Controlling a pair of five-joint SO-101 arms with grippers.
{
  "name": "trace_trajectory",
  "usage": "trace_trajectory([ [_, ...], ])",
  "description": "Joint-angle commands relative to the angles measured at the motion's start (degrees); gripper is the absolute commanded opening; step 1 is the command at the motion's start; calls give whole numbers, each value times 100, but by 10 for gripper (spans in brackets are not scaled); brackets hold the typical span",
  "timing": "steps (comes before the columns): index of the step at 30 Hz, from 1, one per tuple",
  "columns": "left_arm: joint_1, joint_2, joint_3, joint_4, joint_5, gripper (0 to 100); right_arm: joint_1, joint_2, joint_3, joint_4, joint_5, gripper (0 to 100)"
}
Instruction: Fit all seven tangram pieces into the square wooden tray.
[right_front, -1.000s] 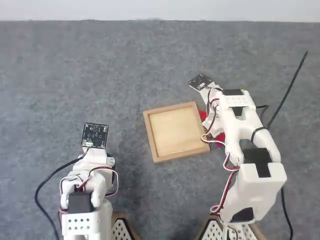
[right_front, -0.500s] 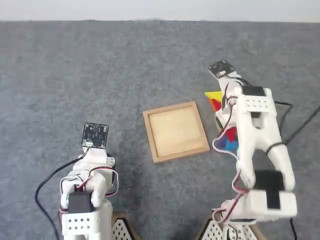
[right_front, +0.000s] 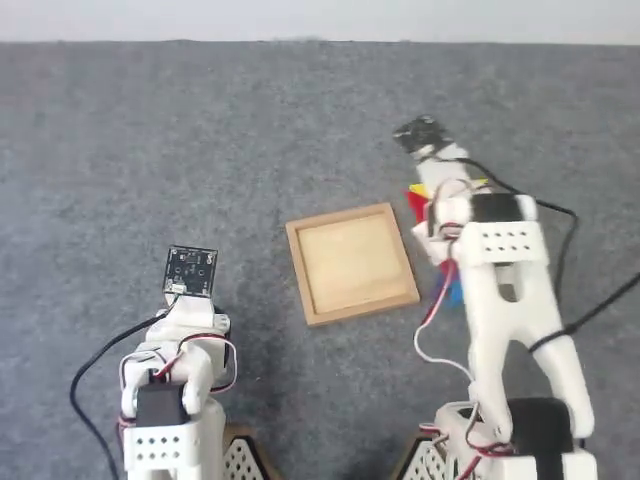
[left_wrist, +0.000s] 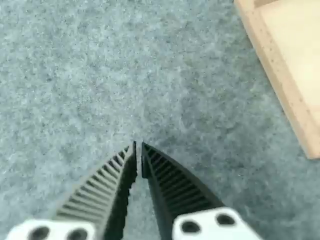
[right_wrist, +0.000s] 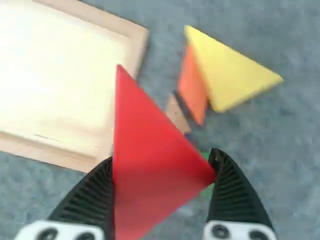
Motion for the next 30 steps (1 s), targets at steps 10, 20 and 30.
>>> trace_trajectory([
  [10, 26, -97, -57, 18, -9, 21, -1165, 725, -1407, 453, -35, 100],
  [20, 26, -97, -57, 18, -9, 21, -1851, 2914, -3051, 690, -1960, 100],
  [30, 26, -97, -57, 18, -9, 21, -2281, 3811, -3490, 690, -3622, 100],
])
